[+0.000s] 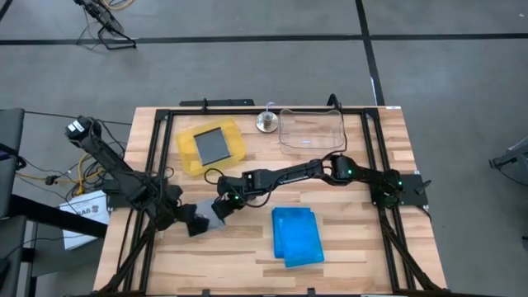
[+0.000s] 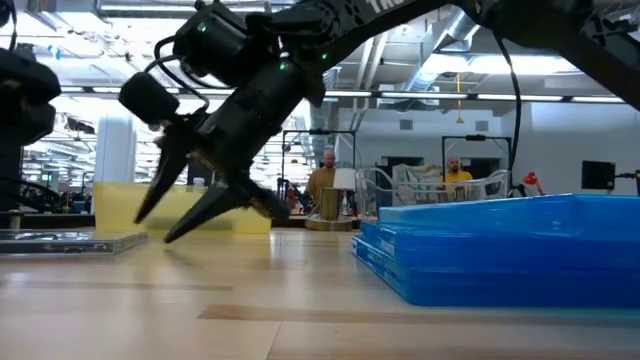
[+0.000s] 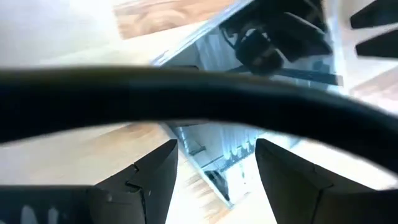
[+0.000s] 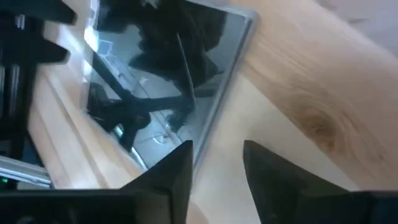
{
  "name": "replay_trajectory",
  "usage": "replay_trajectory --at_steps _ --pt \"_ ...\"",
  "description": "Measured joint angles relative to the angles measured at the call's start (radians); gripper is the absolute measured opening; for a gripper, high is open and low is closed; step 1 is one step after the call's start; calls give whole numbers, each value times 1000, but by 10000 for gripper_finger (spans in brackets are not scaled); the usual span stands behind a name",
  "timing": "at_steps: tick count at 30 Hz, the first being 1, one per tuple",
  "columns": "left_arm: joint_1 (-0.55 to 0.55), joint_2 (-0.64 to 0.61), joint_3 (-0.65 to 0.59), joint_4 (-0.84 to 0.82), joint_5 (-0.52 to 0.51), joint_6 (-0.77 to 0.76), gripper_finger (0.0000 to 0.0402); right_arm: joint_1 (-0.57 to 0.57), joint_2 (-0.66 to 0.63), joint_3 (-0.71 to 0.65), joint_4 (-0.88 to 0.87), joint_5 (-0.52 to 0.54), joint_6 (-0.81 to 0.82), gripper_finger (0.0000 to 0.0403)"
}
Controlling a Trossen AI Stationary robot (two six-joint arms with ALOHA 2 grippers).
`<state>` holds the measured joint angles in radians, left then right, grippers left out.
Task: Pick & place jewel cases by type
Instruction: Put the black CD case into the yellow bin
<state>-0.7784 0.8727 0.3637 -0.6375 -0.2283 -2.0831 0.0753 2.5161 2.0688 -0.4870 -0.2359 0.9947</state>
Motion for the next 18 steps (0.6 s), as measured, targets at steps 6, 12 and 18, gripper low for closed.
replay_trajectory --at_steps 6,12,18 --pt "-29 38 -1 -43 72 -84 209 -1 11 1 25 -35 51 224" --pt "-37 115 0 -4 77 -101 209 0 12 2 42 -41 60 288" --pt "-38 204 8 40 67 -99 209 0 14 0 59 -35 80 295"
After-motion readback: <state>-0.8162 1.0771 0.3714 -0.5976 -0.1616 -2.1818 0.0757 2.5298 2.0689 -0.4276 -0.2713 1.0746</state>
